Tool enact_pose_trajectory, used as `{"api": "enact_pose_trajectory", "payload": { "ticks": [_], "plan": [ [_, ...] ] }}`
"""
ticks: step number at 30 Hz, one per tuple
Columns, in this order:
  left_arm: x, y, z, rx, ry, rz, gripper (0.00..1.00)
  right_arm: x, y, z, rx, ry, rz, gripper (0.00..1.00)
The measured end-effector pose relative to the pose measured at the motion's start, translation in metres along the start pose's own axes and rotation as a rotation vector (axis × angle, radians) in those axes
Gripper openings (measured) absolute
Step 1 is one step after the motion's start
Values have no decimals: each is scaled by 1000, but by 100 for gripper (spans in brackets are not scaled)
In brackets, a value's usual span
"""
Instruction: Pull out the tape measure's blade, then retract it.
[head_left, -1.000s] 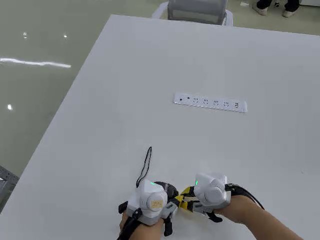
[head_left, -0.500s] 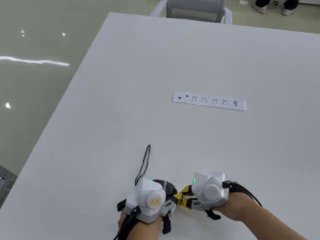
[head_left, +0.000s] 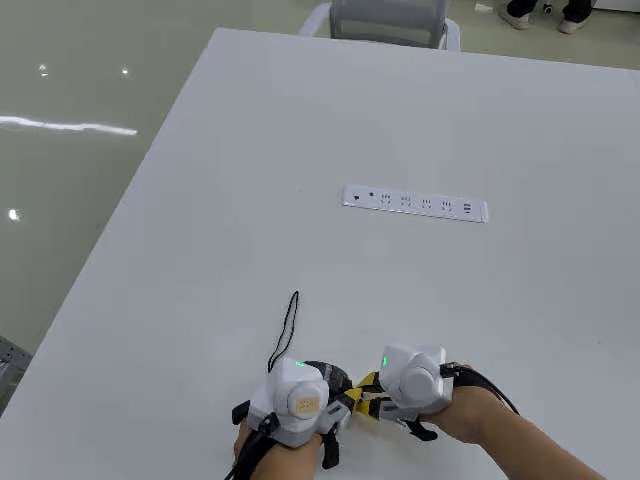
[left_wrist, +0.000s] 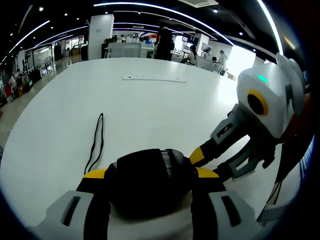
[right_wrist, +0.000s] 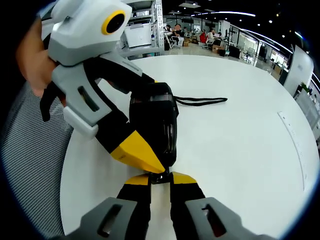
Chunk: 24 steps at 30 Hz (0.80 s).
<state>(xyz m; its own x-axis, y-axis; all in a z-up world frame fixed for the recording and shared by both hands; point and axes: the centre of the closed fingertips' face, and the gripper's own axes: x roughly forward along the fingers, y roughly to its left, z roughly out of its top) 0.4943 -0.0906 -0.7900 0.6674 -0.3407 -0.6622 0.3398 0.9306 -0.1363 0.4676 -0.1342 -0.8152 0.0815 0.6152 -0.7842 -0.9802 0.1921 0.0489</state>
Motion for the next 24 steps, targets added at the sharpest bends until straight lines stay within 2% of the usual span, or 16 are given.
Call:
{"api": "enact_pose_trajectory", "payload": {
  "ticks": [7, 16, 24],
  "plan": [
    [0, 0, 0, 1, -5, -1, 63, 1, 1, 2, 18, -10, -13, 13],
    [-1, 0, 0, 0, -5, -9, 63, 1, 1, 3, -12, -15, -6, 14],
    [0, 0, 0, 1, -4, -15, 64, 1, 1, 3, -2, -6, -18, 15]
  ]
}}
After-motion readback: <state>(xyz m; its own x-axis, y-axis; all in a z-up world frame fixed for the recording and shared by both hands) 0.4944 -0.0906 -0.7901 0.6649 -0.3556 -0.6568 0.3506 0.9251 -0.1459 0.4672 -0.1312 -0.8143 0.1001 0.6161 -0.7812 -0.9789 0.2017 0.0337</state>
